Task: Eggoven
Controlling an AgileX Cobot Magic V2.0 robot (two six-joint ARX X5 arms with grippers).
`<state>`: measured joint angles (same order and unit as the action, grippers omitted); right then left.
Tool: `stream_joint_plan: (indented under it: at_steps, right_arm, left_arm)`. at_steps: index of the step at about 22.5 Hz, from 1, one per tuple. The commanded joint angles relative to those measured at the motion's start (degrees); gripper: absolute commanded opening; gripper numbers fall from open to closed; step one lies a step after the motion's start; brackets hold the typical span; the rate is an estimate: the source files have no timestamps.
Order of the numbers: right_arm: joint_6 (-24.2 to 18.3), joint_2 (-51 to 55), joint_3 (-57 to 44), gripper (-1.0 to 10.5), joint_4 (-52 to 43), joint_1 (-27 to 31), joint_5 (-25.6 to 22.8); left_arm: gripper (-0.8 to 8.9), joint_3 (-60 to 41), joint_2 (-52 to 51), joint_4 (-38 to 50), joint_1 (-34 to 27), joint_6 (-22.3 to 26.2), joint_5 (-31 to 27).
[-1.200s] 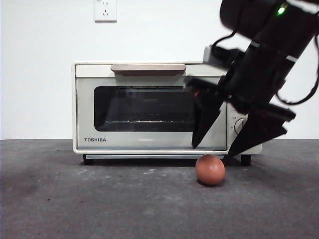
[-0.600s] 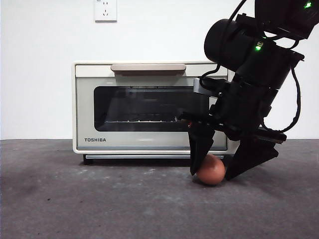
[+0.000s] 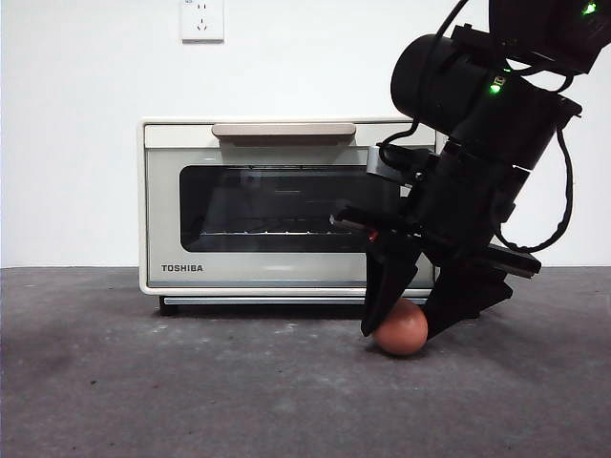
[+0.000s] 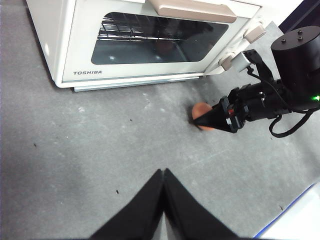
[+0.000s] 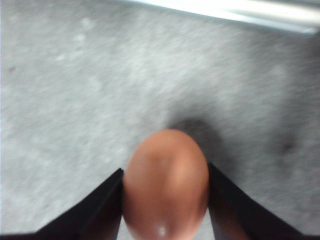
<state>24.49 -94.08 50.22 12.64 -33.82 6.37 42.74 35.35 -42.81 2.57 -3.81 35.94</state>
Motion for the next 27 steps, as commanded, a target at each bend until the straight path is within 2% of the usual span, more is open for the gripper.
stream_joint_plan:
  at_steps: [1, 6, 11, 14, 17, 27]
  right_arm:
    - [0.11, 2.86, 1.01, 0.0, 0.07, -0.74, 1.38]
    - [-3.06, 15.93, 1.01, 0.0, 7.48, -3.19, 1.25]
    - [-4.46, 31.82, 1.01, 0.0, 14.71, -3.93, 0.94]
    - [-4.63, 39.19, 1.01, 0.0, 17.86, -3.93, 0.55]
    - [-5.09, 42.93, 1.01, 0.0, 19.3, -3.93, -0.61]
    - [-5.86, 48.83, 1.01, 0.0, 22.77, -3.91, -2.19]
  left_arm:
    - [0.07, 1.38, 1.11, 1.81, 1.07, -0.46, 0.15]
    - [0.07, 4.44, 4.9, 10.58, 7.26, -4.85, -4.96]
    - [0.07, 9.18, 15.69, 20.33, 16.5, -5.07, -12.13]
    - [0.07, 12.2, 23.32, 26.05, 20.02, -4.96, -15.65]
    - [0.07, 14.51, 28.61, 29.16, 21.24, -4.74, -16.31]
    - [0.07, 22.95, 43.3, 31.89, 23.8, -2.58, -18.73]
